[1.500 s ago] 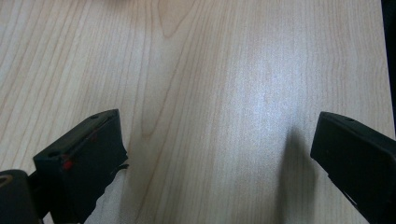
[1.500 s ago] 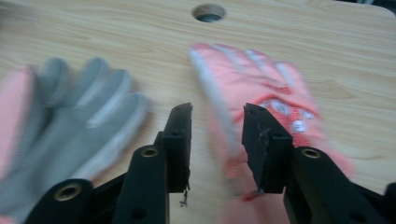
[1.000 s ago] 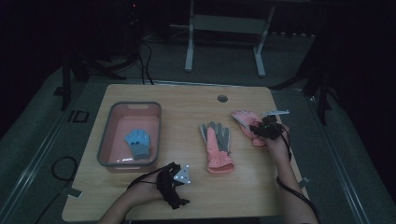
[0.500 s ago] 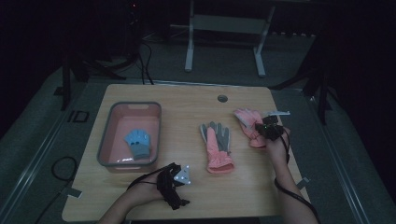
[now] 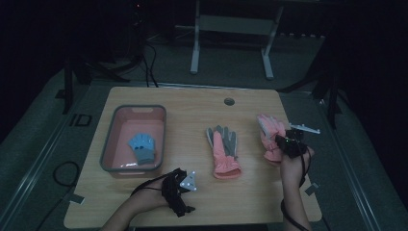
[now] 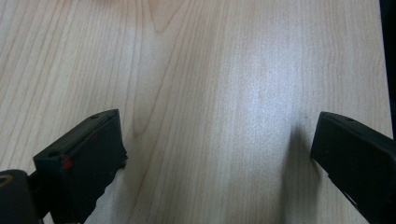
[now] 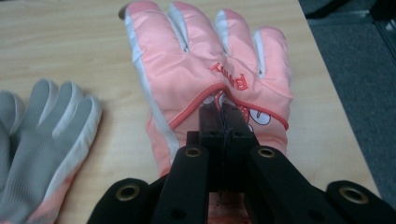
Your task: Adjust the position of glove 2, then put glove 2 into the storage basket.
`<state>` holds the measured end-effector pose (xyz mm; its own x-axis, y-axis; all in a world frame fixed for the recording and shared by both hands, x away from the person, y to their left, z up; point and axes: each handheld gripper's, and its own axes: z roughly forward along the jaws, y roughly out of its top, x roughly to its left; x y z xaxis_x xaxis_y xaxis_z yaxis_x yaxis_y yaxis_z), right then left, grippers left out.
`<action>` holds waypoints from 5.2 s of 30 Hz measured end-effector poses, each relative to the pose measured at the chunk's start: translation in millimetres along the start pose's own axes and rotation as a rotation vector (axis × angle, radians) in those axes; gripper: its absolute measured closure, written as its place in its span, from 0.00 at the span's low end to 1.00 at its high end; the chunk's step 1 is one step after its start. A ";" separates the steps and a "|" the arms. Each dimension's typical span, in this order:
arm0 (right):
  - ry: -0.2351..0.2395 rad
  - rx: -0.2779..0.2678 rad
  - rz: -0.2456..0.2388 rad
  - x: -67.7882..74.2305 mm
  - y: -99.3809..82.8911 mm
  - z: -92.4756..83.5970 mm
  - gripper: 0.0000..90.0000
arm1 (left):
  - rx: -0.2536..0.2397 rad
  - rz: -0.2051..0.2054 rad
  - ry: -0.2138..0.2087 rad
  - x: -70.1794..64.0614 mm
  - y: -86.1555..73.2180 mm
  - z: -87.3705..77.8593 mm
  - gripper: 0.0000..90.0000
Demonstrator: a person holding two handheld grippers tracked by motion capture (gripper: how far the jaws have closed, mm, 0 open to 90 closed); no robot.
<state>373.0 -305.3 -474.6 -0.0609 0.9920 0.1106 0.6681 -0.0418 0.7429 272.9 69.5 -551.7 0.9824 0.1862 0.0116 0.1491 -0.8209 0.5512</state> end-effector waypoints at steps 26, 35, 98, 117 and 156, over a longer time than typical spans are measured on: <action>0.068 0.087 -0.109 -1.2 -24.8 -1.5 0.78 | 0.013 0.019 0.009 -1.4 1.0 1.3 0.03; 0.234 0.079 -0.272 -23.9 -2.4 -10.6 0.74 | 0.016 0.016 0.011 -1.4 2.7 1.8 0.03; 0.280 -0.007 -0.347 119.2 27.9 -46.1 0.99 | 0.002 0.013 0.019 0.0 -0.1 -0.1 0.03; 0.248 0.115 -0.307 145.3 -21.9 10.7 0.98 | 0.011 0.023 0.023 -2.1 0.6 0.6 0.03; 0.439 0.036 -0.453 90.3 10.1 -23.2 0.19 | -0.004 -0.073 0.066 -1.2 15.1 -10.0 0.04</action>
<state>357.1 -218.9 -441.7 -0.6371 0.7687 0.0560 0.5286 0.3830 0.7575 272.9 62.3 -535.0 0.9595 0.2806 0.0260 0.2194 -0.8015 0.5563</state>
